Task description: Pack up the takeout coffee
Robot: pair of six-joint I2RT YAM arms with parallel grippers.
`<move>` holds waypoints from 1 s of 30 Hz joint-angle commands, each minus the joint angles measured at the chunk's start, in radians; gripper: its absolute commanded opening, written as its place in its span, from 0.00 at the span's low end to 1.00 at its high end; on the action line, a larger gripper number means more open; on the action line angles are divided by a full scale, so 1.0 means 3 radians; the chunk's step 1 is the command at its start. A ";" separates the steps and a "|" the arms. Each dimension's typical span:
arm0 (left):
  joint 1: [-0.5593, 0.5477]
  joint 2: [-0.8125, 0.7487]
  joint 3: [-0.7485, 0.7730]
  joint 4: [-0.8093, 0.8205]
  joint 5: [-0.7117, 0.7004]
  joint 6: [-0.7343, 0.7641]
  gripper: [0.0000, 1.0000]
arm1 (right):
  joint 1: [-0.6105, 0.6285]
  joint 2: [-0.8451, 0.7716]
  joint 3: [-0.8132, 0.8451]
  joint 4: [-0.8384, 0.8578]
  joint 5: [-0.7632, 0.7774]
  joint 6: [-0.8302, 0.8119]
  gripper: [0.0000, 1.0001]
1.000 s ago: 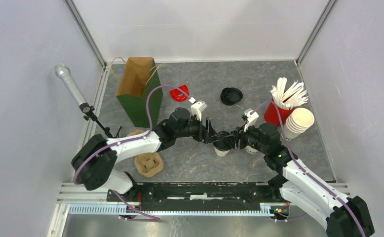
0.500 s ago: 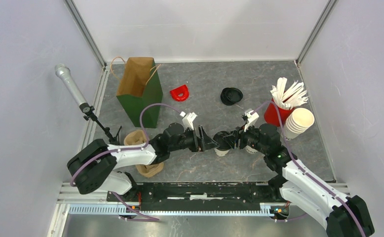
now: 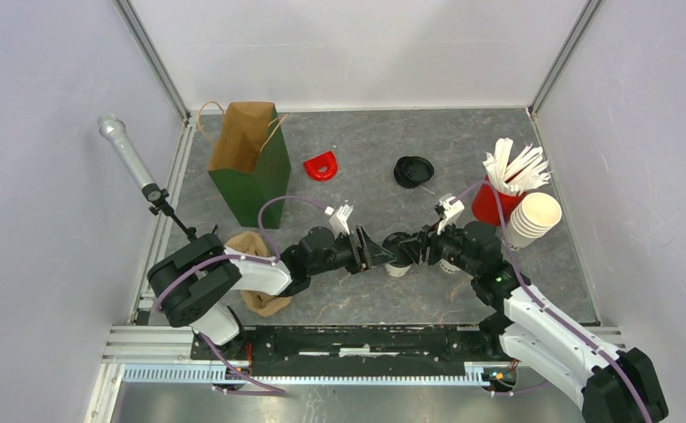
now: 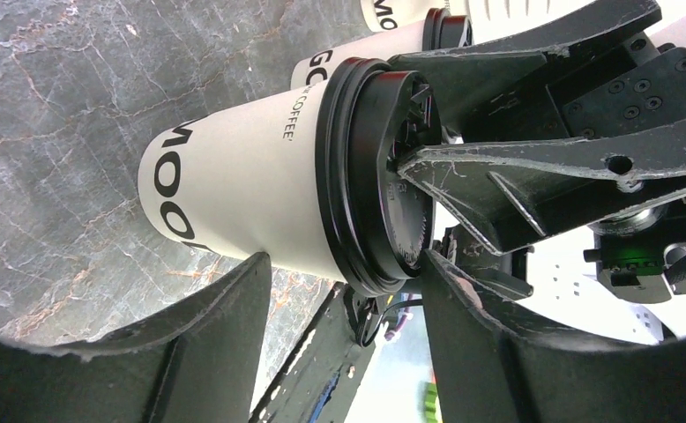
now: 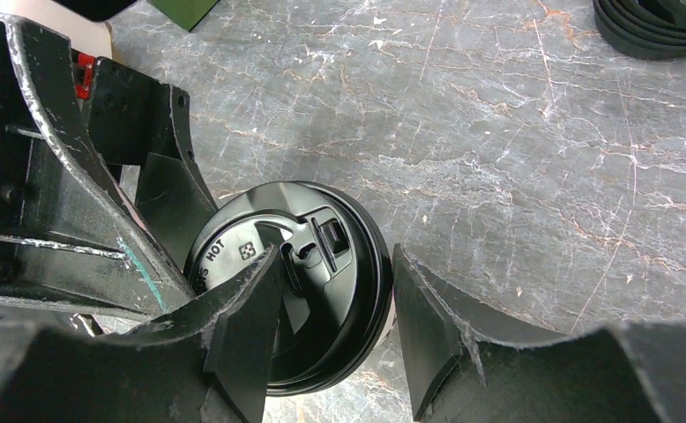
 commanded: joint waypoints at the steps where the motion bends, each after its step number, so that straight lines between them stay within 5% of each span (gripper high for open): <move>1: -0.0038 0.0016 -0.0057 0.0245 -0.0180 -0.0133 0.67 | 0.0006 0.0057 -0.0135 -0.0251 0.0003 -0.0043 0.54; 13: -0.0038 -0.0222 0.0020 -0.0585 -0.0476 0.0223 0.55 | 0.0006 0.0087 -0.0255 -0.0184 -0.0006 -0.0049 0.54; 25: -0.0107 0.0028 -0.0098 -0.0591 -0.0639 0.0205 0.29 | 0.0004 0.0126 -0.0335 -0.0128 -0.0014 -0.0035 0.53; 30: -0.0114 -0.0008 -0.0101 -0.0611 -0.0664 0.0271 0.34 | 0.0006 0.0131 -0.0329 -0.0119 -0.0021 -0.0028 0.53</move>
